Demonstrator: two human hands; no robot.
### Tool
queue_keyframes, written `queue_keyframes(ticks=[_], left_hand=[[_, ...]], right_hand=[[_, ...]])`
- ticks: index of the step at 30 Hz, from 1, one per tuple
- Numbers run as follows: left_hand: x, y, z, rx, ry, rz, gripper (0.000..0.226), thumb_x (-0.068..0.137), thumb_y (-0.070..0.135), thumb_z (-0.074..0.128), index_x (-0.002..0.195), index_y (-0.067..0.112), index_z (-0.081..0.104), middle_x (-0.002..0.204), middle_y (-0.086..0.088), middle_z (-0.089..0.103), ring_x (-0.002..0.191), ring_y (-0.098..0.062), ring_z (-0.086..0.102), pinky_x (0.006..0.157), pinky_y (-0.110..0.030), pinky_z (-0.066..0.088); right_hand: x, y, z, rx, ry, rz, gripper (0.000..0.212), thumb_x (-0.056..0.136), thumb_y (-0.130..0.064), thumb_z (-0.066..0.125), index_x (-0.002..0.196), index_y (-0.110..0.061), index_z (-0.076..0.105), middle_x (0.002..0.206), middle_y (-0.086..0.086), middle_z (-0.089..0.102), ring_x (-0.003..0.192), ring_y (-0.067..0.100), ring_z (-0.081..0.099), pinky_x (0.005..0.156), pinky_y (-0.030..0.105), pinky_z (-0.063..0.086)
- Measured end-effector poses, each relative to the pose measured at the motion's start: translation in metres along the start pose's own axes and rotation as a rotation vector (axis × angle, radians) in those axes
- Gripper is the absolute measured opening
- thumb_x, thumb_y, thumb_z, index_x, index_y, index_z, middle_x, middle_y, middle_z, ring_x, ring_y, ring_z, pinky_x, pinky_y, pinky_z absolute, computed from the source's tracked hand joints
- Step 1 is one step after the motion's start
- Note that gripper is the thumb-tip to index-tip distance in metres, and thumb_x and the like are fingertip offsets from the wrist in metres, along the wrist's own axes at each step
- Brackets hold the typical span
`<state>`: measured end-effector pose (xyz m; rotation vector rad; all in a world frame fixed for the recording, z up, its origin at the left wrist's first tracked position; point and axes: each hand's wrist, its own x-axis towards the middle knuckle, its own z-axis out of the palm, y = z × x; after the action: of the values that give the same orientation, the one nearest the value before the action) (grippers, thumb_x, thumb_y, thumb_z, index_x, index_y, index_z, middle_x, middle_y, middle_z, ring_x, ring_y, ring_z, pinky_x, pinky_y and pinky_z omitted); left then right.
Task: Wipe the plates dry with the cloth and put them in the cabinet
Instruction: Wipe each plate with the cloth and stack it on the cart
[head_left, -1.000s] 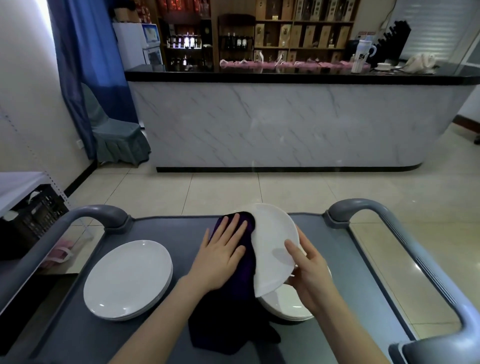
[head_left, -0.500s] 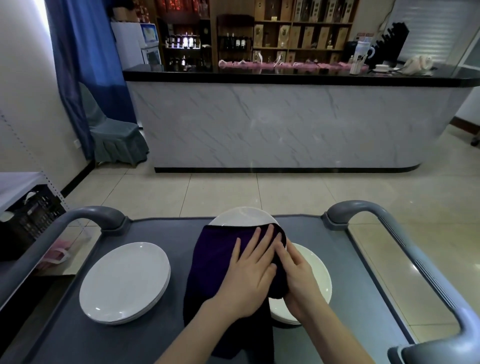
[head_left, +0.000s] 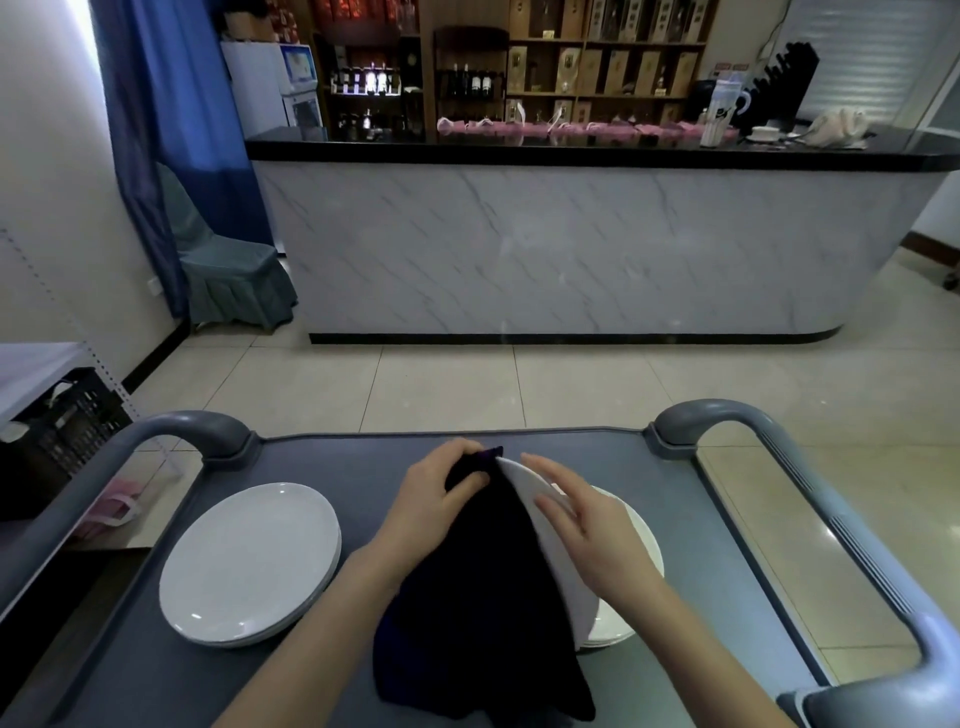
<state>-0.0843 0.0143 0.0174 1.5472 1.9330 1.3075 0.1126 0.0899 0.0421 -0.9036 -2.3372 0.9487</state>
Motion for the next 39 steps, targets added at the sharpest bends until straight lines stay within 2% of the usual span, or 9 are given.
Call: queue_keyframes(ticks=[2,5,10,14,16,21,28,34,39], left_hand=[[-0.005,0.005,-0.003,-0.053,-0.021,0.000,0.025,0.093,0.014,0.063,0.097,0.039,0.064,0.095,0.021,0.068,0.092,0.003,0.062,0.080,-0.012,0.043],[-0.008,0.014,-0.006,-0.063,-0.101,0.031,0.024,0.090,0.014,0.064,0.098,0.036,0.068,0.094,0.019,0.070,0.091,0.003,0.064,0.082,-0.011,0.045],[-0.010,0.019,-0.011,-0.078,-0.181,0.015,0.016,0.096,0.035,0.057,0.108,0.035,0.067,0.101,0.019,0.070,0.098,0.000,0.064,0.085,-0.018,0.047],[-0.004,0.015,-0.006,-0.033,0.026,0.006,0.009,0.096,0.027,0.062,0.095,0.035,0.065,0.087,0.019,0.069,0.083,0.000,0.063,0.075,-0.020,0.047],[-0.003,0.012,-0.007,-0.067,0.123,-0.037,0.011,0.095,0.027,0.063,0.091,0.038,0.064,0.084,0.019,0.068,0.080,0.001,0.062,0.069,-0.014,0.045],[-0.016,-0.004,-0.004,-0.161,0.289,-0.203,0.017,0.099,0.024,0.056,0.087,0.035,0.062,0.081,0.023,0.068,0.073,0.005,0.059,0.064,-0.009,0.041],[-0.010,0.001,-0.011,-0.198,0.232,-0.135,0.011,0.096,0.021,0.061,0.090,0.028,0.067,0.081,0.015,0.069,0.074,0.001,0.060,0.067,-0.014,0.044],[0.001,0.009,-0.012,-0.002,-0.047,0.015,0.004,0.093,0.033,0.064,0.095,0.037,0.065,0.084,0.018,0.069,0.080,-0.002,0.063,0.071,-0.013,0.044],[-0.006,0.002,-0.006,-0.083,0.062,-0.074,0.011,0.086,0.033,0.073,0.092,0.037,0.065,0.083,0.017,0.069,0.080,0.000,0.063,0.070,-0.012,0.045]], right_hand=[[0.005,0.001,-0.001,-0.122,0.000,0.037,0.022,0.101,-0.042,0.050,0.122,-0.043,0.055,0.091,-0.013,0.073,0.082,0.014,0.063,0.063,0.020,0.039],[0.012,-0.001,-0.002,-0.218,-0.035,-0.012,0.022,0.099,-0.045,0.052,0.111,-0.028,0.059,0.070,-0.008,0.061,0.070,0.021,0.054,0.056,0.029,0.034],[0.020,0.000,-0.006,-0.196,-0.037,-0.103,0.016,0.098,-0.040,0.057,0.105,-0.028,0.065,0.076,0.000,0.068,0.076,0.028,0.060,0.070,0.041,0.048],[0.021,0.003,-0.003,0.027,0.076,-0.084,0.007,0.097,-0.037,0.061,0.093,-0.038,0.066,0.084,-0.021,0.070,0.081,0.004,0.064,0.074,0.018,0.047],[0.018,0.003,-0.003,0.134,0.167,-0.050,0.016,0.097,-0.032,0.062,0.088,-0.044,0.065,0.087,-0.025,0.069,0.085,-0.003,0.063,0.072,0.009,0.043],[0.013,0.009,-0.006,0.412,0.371,0.093,0.019,0.099,-0.029,0.059,0.092,-0.043,0.069,0.090,-0.019,0.072,0.084,-0.002,0.063,0.073,0.021,0.045],[0.022,0.006,-0.019,0.262,0.206,-0.017,0.016,0.098,-0.035,0.059,0.093,-0.048,0.066,0.090,-0.023,0.070,0.086,-0.004,0.062,0.071,0.009,0.043],[0.028,-0.001,-0.008,0.095,0.000,-0.126,0.027,0.097,-0.030,0.063,0.086,-0.054,0.061,0.090,-0.032,0.068,0.089,-0.007,0.063,0.075,0.007,0.041],[0.023,0.006,-0.004,0.241,0.067,-0.082,0.021,0.098,-0.028,0.062,0.090,-0.045,0.071,0.096,-0.023,0.072,0.094,-0.002,0.065,0.079,0.012,0.046]])
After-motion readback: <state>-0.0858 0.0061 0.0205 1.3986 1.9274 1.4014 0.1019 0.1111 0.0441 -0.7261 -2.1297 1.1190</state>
